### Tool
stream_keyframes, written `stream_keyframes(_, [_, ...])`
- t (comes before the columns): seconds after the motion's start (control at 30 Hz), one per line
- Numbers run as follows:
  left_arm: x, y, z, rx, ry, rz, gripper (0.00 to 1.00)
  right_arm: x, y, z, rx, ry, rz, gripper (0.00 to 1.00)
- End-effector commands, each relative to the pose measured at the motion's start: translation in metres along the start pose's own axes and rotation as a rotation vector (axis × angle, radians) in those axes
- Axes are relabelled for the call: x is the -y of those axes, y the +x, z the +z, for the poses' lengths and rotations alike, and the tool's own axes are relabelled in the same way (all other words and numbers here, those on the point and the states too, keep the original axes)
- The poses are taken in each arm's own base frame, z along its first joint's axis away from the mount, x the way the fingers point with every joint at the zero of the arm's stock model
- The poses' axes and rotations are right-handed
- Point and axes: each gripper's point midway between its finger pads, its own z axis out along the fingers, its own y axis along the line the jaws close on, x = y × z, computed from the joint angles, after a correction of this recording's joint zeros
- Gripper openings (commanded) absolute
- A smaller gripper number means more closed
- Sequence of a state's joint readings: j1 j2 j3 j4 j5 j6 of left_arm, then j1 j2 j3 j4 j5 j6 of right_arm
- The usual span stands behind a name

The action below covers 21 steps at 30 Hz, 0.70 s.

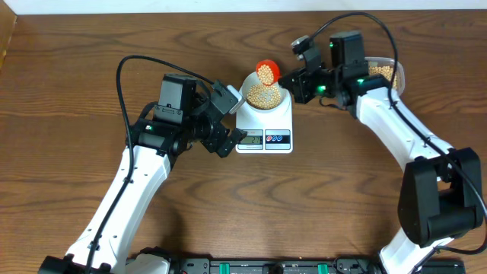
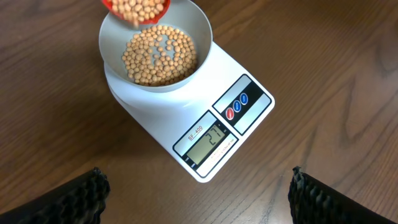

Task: Scoop item into bowl and weigh 50g on scale
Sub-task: 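Carry the filled red scoop with the right gripper over the bowl, then tilt the red scoop to pour soybeans into the white bowl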

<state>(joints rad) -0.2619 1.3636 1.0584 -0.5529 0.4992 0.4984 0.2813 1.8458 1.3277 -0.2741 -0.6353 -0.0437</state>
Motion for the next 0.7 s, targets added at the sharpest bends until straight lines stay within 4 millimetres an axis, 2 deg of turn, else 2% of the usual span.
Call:
stream_keyframes(0.0, [0.0017,0.0025,0.0014,-0.004,0.008,0.007,0.95,0.0049,0.0050,0.0077,-0.025,0.074,-0.082,0.01])
stream_keyframes(0.2, [0.0017,0.0025,0.0014,-0.004,0.009,0.007,0.95,0.0087,0.0067,0.0122,-0.040,0.145,-0.100,0.01])
stream_keyframes(0.67, [0.0017,0.0025,0.0014,-0.004,0.008,0.007,0.95,0.0082,0.0069,0.0129,-0.048,0.146,-0.195,0.01])
